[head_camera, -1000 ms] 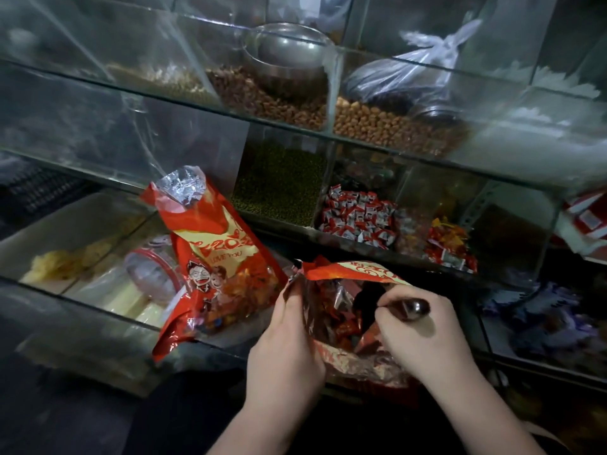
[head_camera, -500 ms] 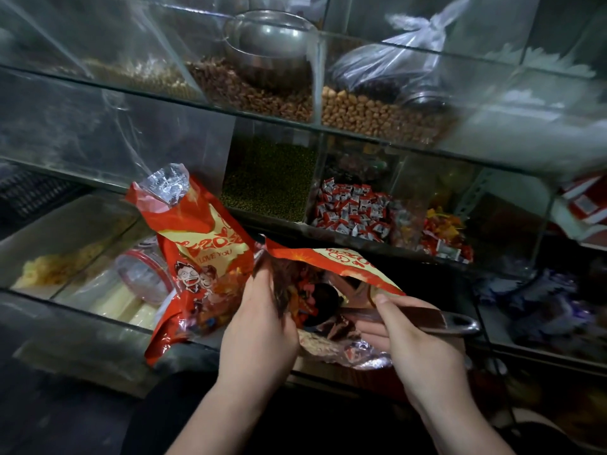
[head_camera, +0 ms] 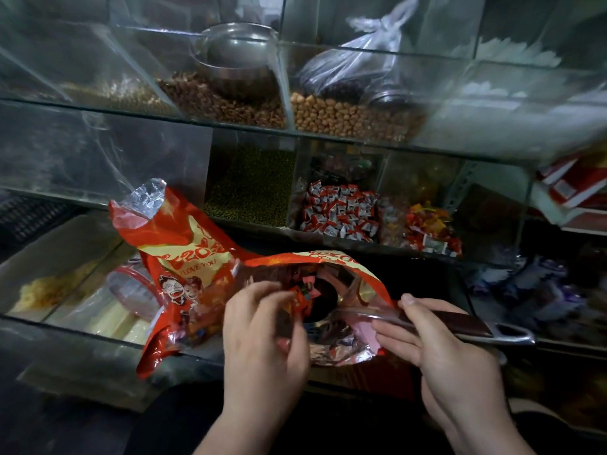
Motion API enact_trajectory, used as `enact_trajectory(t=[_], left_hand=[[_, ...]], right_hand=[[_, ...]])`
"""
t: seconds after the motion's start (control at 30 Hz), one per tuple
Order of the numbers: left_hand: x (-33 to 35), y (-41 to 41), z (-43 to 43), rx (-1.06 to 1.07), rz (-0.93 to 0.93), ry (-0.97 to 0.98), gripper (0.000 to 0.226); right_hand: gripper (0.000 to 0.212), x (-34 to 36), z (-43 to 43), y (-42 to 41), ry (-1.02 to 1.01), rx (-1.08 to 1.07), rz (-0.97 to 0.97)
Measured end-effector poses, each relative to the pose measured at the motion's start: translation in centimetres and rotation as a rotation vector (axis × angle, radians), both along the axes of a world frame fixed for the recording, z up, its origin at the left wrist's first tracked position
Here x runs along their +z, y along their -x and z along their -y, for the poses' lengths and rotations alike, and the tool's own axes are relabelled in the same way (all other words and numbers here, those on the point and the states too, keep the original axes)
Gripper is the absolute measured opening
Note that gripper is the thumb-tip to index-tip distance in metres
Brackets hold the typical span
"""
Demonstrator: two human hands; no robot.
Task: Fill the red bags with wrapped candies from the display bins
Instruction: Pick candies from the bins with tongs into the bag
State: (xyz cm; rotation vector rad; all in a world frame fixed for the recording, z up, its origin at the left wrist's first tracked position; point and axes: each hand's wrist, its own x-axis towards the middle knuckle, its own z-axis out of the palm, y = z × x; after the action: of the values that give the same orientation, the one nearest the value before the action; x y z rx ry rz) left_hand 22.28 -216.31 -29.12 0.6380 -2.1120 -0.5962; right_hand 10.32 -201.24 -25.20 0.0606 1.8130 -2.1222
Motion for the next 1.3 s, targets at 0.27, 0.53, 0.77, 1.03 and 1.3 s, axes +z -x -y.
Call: enact_trajectory(t=[0.27,0.53,0.77,1.03,1.3], left_hand=[[-0.2,3.7,-0.2,0.02,0.518,-0.245,0.065],[-0.3,4.9,-0.8,-0.021,0.558,-0.113,0.057],[0.2,4.1,-1.2,-0.03,0.404,-0.004,0.042],[2.8,4.8,-2.6,-0.108,0.251,0.062,0.042],[9.0,13.1,-3.0,-0.278,0.181,0.291,0.033]], right_hand=[[0.009,2.1,-2.7,0.0,0.079,-0.013,0.089],[0.023,4.5,-4.0,-0.9,0.182,0.179,0.132],[0.033,5.1,-4.8,-1.1,0.267,0.233,0.108],[0.014,7.5,-6.6,-0.8,0.323,0.18,0.027],[0.011,10.7,-8.4,2.0,0.426,-0.055,-0.197]])
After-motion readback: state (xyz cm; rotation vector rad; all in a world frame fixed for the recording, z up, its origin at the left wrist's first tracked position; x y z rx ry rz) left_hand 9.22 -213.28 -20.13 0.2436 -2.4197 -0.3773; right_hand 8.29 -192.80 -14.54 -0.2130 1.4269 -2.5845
